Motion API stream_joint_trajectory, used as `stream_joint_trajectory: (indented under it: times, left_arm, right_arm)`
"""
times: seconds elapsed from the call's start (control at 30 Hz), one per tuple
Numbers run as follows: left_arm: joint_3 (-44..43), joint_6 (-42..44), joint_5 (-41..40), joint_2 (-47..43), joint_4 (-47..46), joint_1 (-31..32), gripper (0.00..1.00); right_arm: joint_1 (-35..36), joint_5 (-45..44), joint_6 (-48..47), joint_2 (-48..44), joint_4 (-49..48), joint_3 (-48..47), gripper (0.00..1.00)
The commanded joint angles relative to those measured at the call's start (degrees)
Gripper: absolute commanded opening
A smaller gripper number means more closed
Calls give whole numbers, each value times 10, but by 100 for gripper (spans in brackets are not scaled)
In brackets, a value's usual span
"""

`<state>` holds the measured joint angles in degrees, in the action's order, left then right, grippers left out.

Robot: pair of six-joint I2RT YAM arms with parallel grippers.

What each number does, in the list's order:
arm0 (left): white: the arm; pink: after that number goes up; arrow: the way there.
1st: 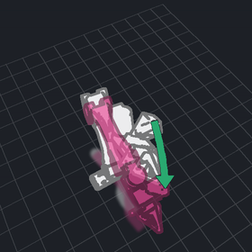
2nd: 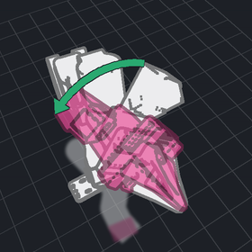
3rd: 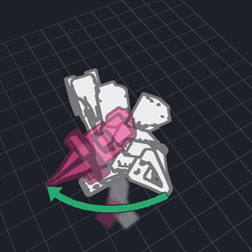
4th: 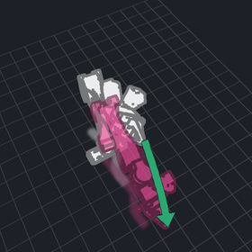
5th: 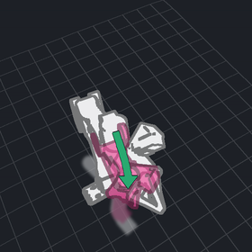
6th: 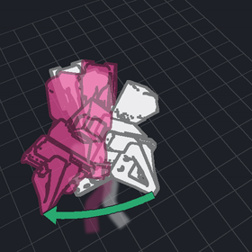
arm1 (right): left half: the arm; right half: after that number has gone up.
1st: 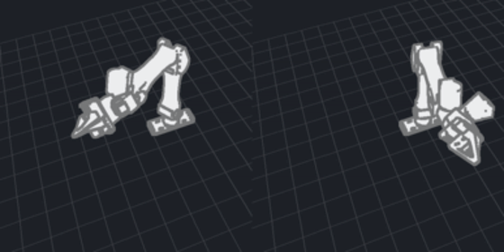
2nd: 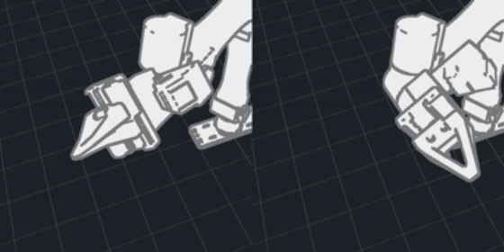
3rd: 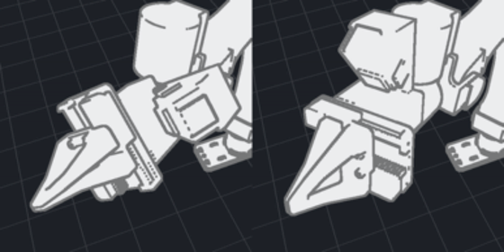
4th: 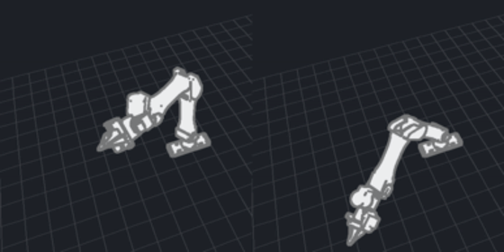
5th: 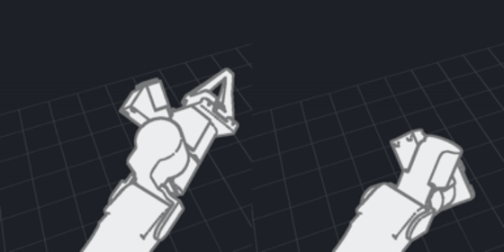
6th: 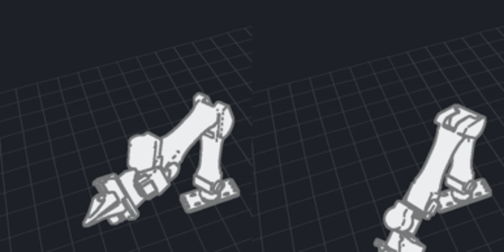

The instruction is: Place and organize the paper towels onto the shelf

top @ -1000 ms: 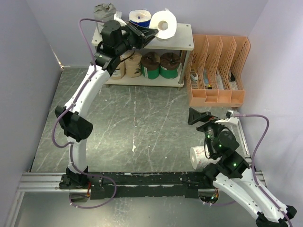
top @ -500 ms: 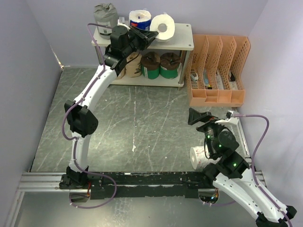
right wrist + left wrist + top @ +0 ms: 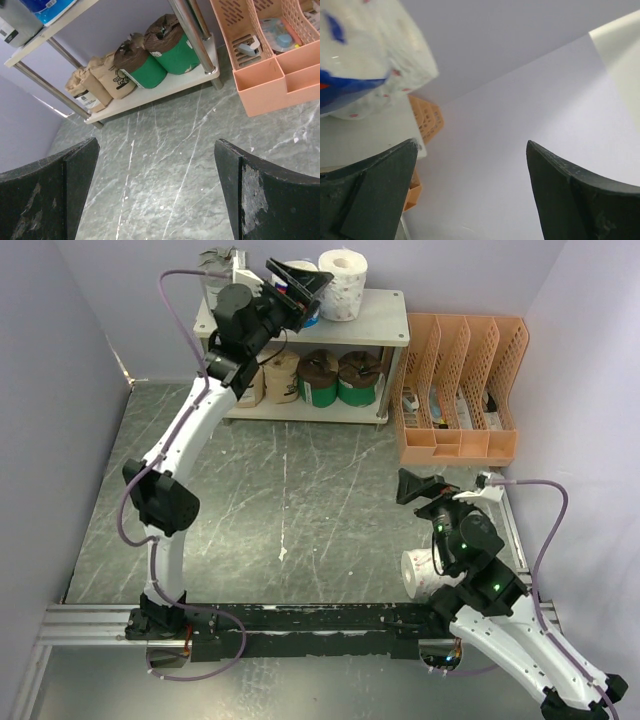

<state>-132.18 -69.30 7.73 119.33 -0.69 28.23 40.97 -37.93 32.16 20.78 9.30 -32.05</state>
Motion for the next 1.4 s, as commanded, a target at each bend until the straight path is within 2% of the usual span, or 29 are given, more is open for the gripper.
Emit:
stream_joint_trajectory:
  times: [0.0,0.1,0.13,0.17,0.2,0.23,0.33,0.47,0.6,0.73,0.9,1.03,1.13,1.23,1.27,1.37]
  left_arm:
    - [-5,80,21,-82,-17,0,99]
    - [-17,191,37,-134,64,0,99]
    - [-7,247,38,-158,103,0,98]
    - [1,298,30,-180,138,0,96]
    - [22,363,15,-212,176,0,96]
    - [46,413,-1,-226,209,0,96]
    - [164,541,-39,-320,269,-1,96]
    - [347,626,-86,-425,308,-3,96]
    - [506,664,-139,-516,305,-4,96]
    - [612,683,-162,-582,297,-5,96]
    - [639,695,-193,-619,304,-6,96]
    - [648,695,-206,-647,301,-5,96]
    - [661,689,-209,-666,300,-5,96]
    - [673,683,-211,-676,303,-5,96]
    - [678,681,-214,-680,303,-5,96]
    - [688,675,-220,-689,301,-6,96]
  right_arm:
    - [1,-5,15,18,55,-51,100]
    - [1,-22,88,105,231,-154,100]
    - [2,-15,112,149,343,-197,100]
    - [2,-4,135,204,397,-239,100]
    - [2,6,163,253,515,-282,100]
    - [2,17,181,303,586,-312,100]
    - [23,55,180,387,681,-338,100]
    - [57,115,148,405,699,-317,100]
    - [50,165,146,345,702,-264,100]
    - [46,171,141,351,700,-223,100]
    - [64,173,79,472,703,-250,100]
    - [115,164,79,569,703,-262,99]
    - [125,156,81,596,703,-262,91]
    - [124,149,87,589,703,-259,71]
    - [123,147,90,587,703,-259,67]
    - [119,140,98,593,703,-258,66]
